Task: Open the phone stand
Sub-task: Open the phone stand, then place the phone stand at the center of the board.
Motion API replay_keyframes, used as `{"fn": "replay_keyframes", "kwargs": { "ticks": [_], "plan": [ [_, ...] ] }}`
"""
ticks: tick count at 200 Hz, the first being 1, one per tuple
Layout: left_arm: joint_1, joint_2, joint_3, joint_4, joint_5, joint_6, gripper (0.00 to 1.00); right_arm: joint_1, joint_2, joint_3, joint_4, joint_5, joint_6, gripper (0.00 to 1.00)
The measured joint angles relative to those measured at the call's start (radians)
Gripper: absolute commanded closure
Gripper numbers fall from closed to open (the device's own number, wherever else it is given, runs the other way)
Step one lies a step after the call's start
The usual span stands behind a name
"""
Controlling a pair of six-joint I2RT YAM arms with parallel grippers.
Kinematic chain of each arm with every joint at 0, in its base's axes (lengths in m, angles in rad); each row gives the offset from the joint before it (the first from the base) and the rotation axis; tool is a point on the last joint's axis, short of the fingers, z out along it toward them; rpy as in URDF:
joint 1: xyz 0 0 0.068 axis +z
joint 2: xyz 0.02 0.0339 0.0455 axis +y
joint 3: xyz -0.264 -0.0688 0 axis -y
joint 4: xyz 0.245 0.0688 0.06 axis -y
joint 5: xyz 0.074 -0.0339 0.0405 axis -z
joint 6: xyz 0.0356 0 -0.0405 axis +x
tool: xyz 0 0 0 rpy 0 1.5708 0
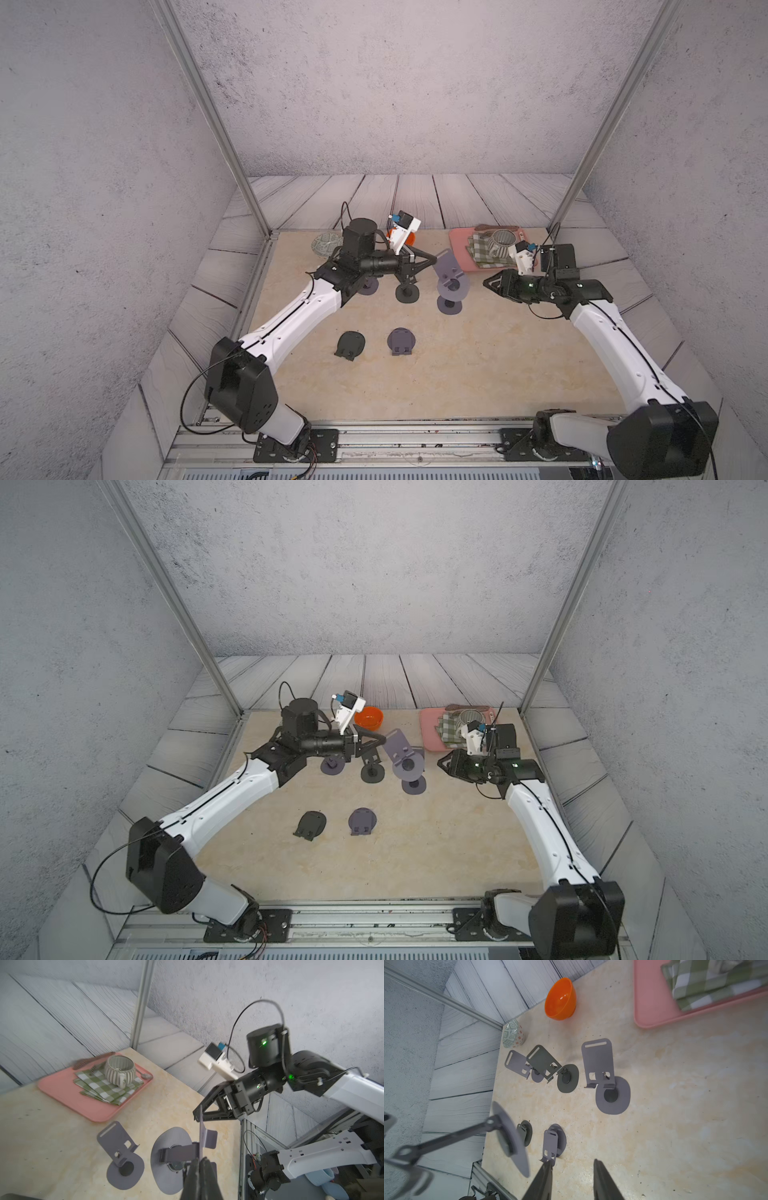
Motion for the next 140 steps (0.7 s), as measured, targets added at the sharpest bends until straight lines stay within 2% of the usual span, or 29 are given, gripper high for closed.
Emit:
{"fn": "replay_keyframes", "kwargs": {
  "ticks": [32,140],
  "plan": [
    [-0.05,0.138,0.004,0.003,0.039,-0.003,1.0,-0.005,-0.088,-0.027,-0.003,0.056,0.003,0.6],
    [-0.076,0.319,-0.007,0.003,-0.048,0.055,1.0,-0.008,-0.034,-0.087,0.033,0.066,0.027,0.61]
  ]
}}
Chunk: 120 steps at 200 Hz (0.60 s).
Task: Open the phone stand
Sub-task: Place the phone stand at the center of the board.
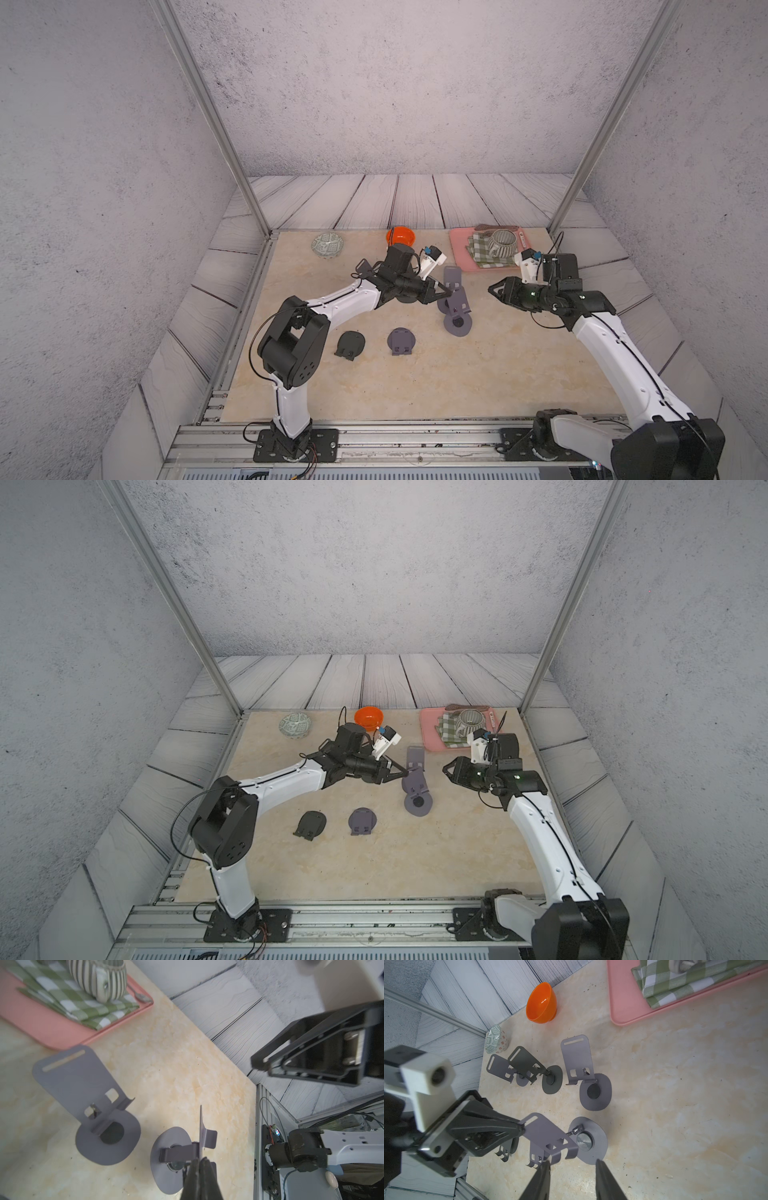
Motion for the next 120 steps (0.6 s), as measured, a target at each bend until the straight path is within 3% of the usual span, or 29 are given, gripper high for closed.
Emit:
{"fn": "replay_keyframes", "kwargs": {
  "ticks": [80,120],
  "plan": [
    [-0.026,0.045,0.05,-0.149,-0.023,0.12,0.99,-0.002,0.014,-0.013,0.037,-0.018,0.01,0.61],
    [-0.032,0.049,0.053,-0.179,-0.047,0.148,0.58,-0.003,0.014,-0.017,0.044,-0.019,0.011,0.6]
  ]
}}
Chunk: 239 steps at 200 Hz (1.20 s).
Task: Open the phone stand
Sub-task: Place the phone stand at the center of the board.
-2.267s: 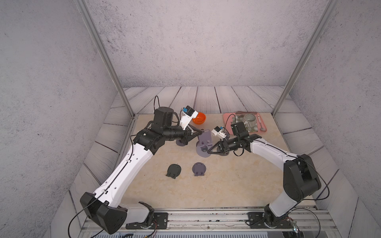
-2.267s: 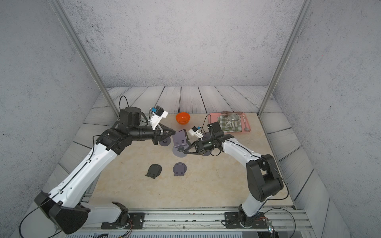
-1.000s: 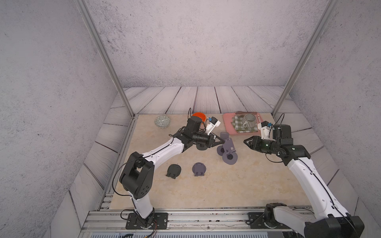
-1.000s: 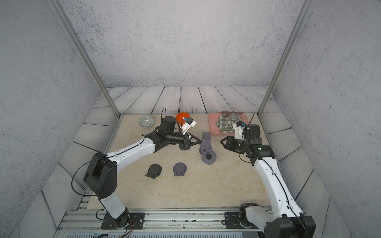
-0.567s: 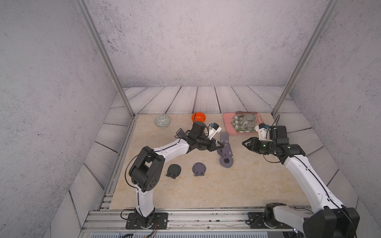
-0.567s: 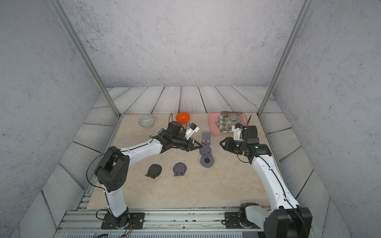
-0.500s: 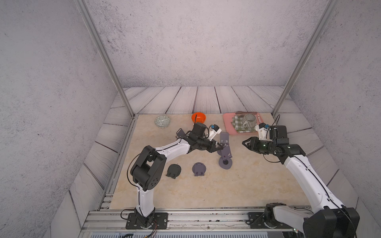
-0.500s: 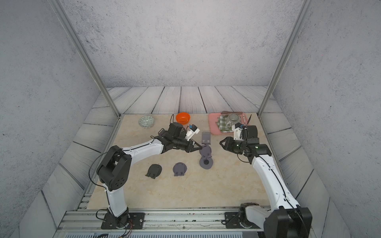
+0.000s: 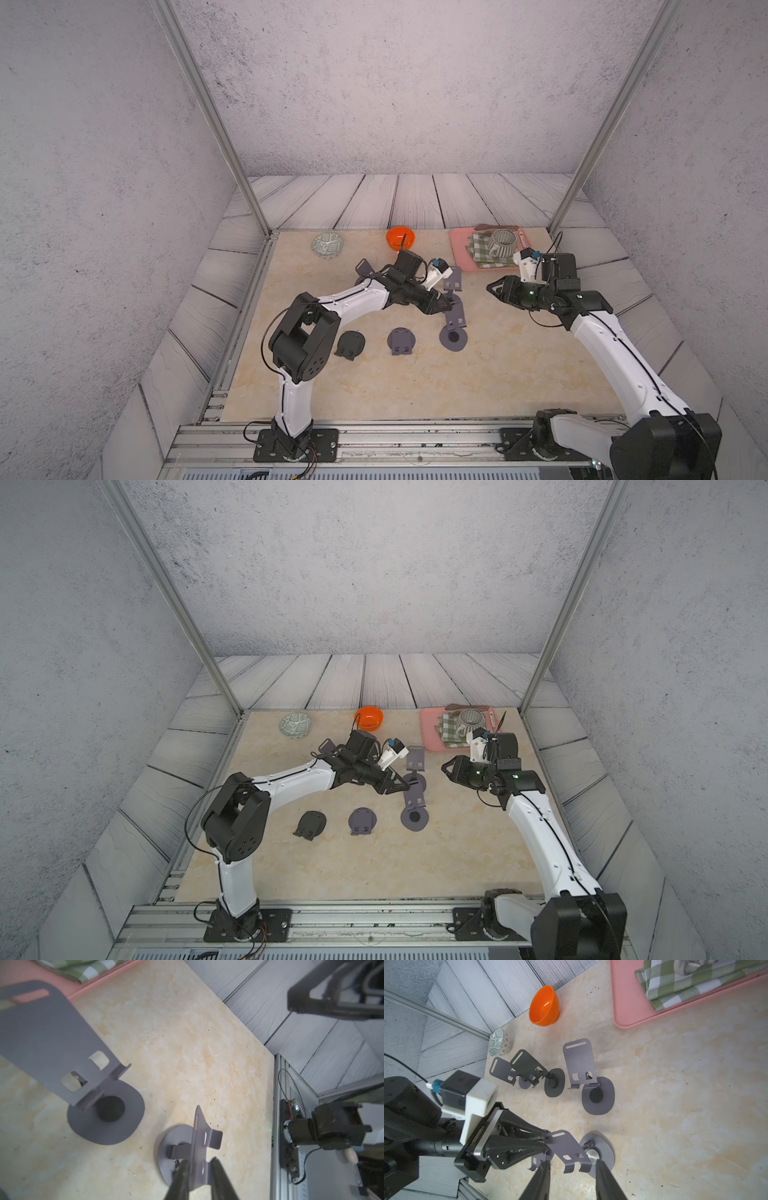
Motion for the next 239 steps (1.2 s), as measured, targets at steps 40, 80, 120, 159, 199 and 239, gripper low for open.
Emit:
{"fn": "replay_keyframes", "kwargs": {
  "ticks": [40,80,120,159,199,239],
  "plan": [
    [0.005,-0.007,0.002,-0.031,-0.013,-0.006,0.47,-0.001,0.0,0.0,0.011,-0.011,0.0,0.61],
    [0.035,-0.075,0.003,-0.061,0.018,-0.019,0.41,-0.001,-0.003,0.0,0.013,-0.011,-0.001,0.61],
    [0.065,-0.143,0.02,-0.074,0.056,-0.018,0.4,-0.001,-0.006,0.0,0.014,-0.011,-0.002,0.61],
    [0.066,-0.114,0.057,-0.106,0.056,-0.004,0.42,-0.001,-0.006,0.0,0.016,-0.014,-0.002,0.61],
    [0.072,-0.113,0.026,-0.122,0.003,-0.015,0.42,-0.001,-0.006,0.0,0.024,-0.019,-0.002,0.61],
    [0.117,-0.259,-0.092,-0.153,-0.14,-0.079,0.41,-0.001,0.0,0.0,0.036,-0.034,-0.002,0.61]
  ]
}}
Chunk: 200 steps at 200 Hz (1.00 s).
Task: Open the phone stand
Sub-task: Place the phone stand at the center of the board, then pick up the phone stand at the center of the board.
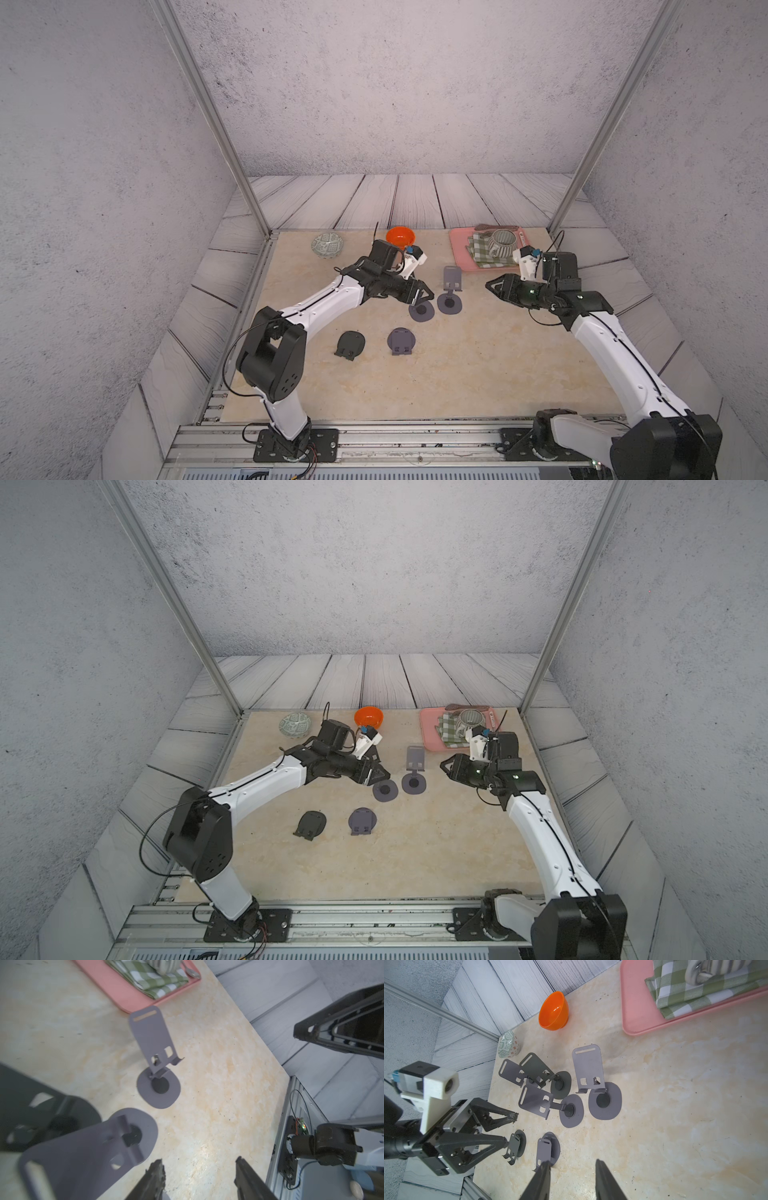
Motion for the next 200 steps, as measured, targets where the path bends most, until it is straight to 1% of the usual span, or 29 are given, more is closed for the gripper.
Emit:
{"fn": "replay_keyframes", "kwargs": {
  "ticks": [16,30,47,60,87,101,115,132,162,185,200],
  "plan": [
    [0.015,-0.103,-0.048,-0.008,-0.054,-0.023,0.4,0.0,0.01,0.0,0.002,-0.002,0.0,0.61],
    [0.016,-0.172,-0.06,-0.026,-0.09,-0.035,0.4,0.0,0.021,0.0,0.007,-0.005,0.001,0.61],
    [0.014,-0.218,-0.071,-0.032,-0.137,-0.055,0.4,0.0,0.035,0.0,0.014,-0.013,0.002,0.6],
    [0.015,-0.238,-0.112,-0.024,-0.17,-0.077,0.4,0.0,0.042,0.0,0.018,-0.026,0.001,0.6],
    [0.025,-0.216,-0.202,-0.062,-0.182,-0.11,0.4,0.002,0.044,0.0,0.023,-0.067,-0.002,0.6],
    [0.039,-0.19,-0.241,-0.07,-0.158,-0.127,0.42,0.012,0.044,-0.002,0.034,-0.097,-0.002,0.6],
    [0.056,-0.184,-0.297,-0.051,-0.132,-0.149,0.42,0.031,0.043,-0.011,0.051,-0.122,-0.003,0.6],
    [0.069,-0.184,-0.37,-0.01,-0.109,-0.178,0.43,0.071,0.037,-0.036,0.06,-0.145,-0.012,0.6],
    [0.071,-0.186,-0.475,0.068,-0.107,-0.211,0.43,0.159,0.033,-0.098,0.06,-0.16,-0.024,0.61],
    [0.071,-0.187,-0.545,0.162,-0.11,-0.243,0.43,0.223,0.047,-0.138,0.062,-0.162,-0.023,0.61],
    [0.071,-0.186,-0.58,0.229,-0.117,-0.255,0.43,0.245,0.057,-0.154,0.071,-0.171,-0.018,0.61]
  ]
}}
